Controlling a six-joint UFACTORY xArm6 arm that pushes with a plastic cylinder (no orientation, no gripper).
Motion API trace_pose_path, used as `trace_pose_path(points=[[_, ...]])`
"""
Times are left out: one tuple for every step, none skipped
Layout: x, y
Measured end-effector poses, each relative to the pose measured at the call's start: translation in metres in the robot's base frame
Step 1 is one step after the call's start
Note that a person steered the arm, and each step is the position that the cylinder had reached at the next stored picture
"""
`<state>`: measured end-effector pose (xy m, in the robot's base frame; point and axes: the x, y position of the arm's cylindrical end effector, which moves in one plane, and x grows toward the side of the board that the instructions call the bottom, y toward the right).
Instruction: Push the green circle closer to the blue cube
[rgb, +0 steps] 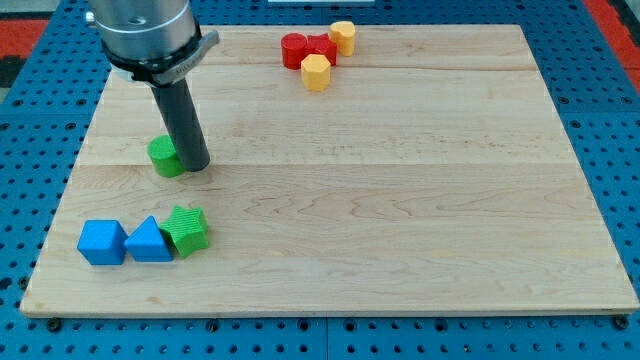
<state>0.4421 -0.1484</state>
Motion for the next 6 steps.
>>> trace_pose_path(points=[[-0.032,0.005],[-0.06,-0.007],[-0.017,-0.028],[0.031,-0.055],[0.025,-0.062],[0.023,-0.061]])
